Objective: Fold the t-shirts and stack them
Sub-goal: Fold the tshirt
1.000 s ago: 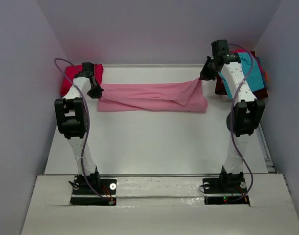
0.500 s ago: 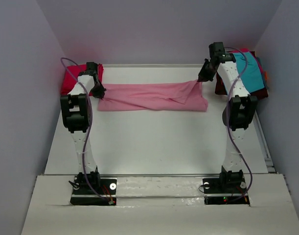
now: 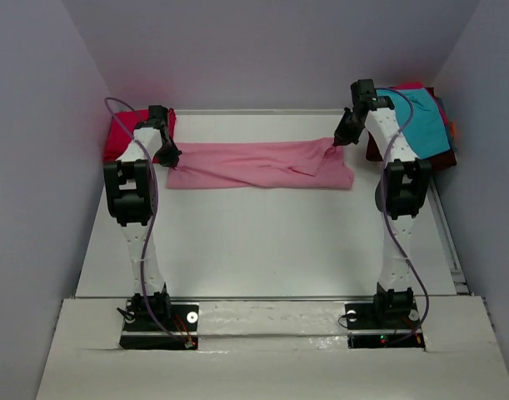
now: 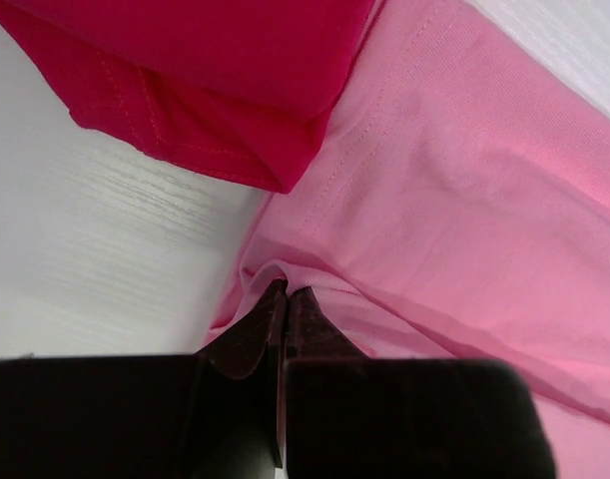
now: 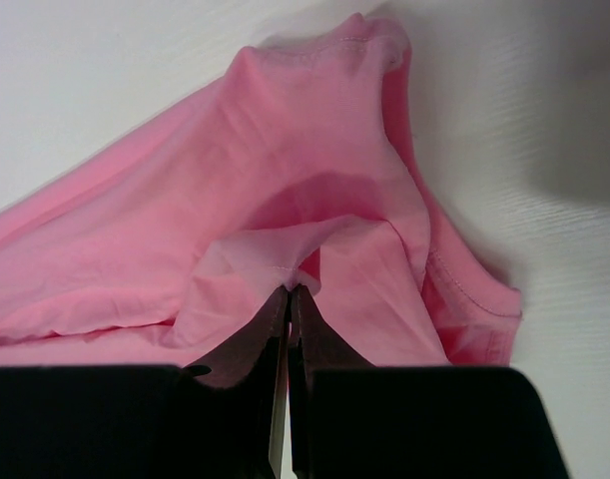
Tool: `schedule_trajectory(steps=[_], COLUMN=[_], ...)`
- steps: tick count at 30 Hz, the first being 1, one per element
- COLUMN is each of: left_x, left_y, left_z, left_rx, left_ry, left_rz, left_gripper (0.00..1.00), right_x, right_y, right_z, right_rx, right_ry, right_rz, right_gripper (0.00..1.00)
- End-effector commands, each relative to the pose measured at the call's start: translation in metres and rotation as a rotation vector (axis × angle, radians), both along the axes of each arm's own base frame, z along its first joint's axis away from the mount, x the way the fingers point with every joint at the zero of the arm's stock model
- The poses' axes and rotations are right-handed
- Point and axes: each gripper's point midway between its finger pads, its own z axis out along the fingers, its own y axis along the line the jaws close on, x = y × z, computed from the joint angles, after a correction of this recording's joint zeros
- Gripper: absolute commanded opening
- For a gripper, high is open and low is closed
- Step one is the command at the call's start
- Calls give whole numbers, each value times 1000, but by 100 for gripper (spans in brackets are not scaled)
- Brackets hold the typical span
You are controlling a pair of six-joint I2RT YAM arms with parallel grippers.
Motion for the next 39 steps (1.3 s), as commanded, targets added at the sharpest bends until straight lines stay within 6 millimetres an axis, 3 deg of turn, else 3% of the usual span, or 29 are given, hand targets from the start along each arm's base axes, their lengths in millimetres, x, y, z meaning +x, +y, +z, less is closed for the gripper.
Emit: schedule_trajectory(steps=[1,10,14,15,16,17,18,21,23,25,27,29,30,32,36,39], left_x=[6,9,8,7,7,6,5,2,-1,-7,-15,-21,-22,-25,-28,-34], left_y=[2,1,1,2,2,3,4,-3,-4,-10,-18,-29,-28,-31,-48,-52], left_z=[13,17,17,18,19,20,23,36,44,56,65,78,82,96,106,91], left_rx=[29,22,24,26,28,33,40,56,75,76,94,106,113,129,129,133], left_ry=[-24,-38,-41,-43,-44,-46,-53,-83,-101,-130,-145,-173,-183,-209,-219,-165], left_rz=[-5,-8,-9,-6,-7,-3,-1,-15,-14,-21,-30,-50,-47,-50,-99,-111], left_gripper=[6,12,37,52,59,65,72,77,78,78,78,78,78,78,78,78], right_x=[15,24,27,27,28,28,28,24,21,11,-1,-11,-21,-30,-48,-60], right_y=[-5,-7,-8,-9,-9,-9,-9,-9,-10,-10,-8,-6,-5,-2,8,27], right_z=[11,1,-3,-3,-3,-3,2,20,31,44,41,52,41,46,31,9], right_rx=[-11,-26,-30,-35,-37,-39,-36,-32,-35,-30,-17,-2,1,19,51,88], right_ry=[-60,-59,-60,-60,-64,-65,-73,-97,-117,-128,-102,-110,-77,-86,-34,25], right_rz=[-13,-18,-17,-18,-18,-17,-18,-17,-18,-16,-11,-4,-1,11,40,84], right_gripper=[7,7,9,16,37,47,64,80,86,86,86,85,85,83,81,77])
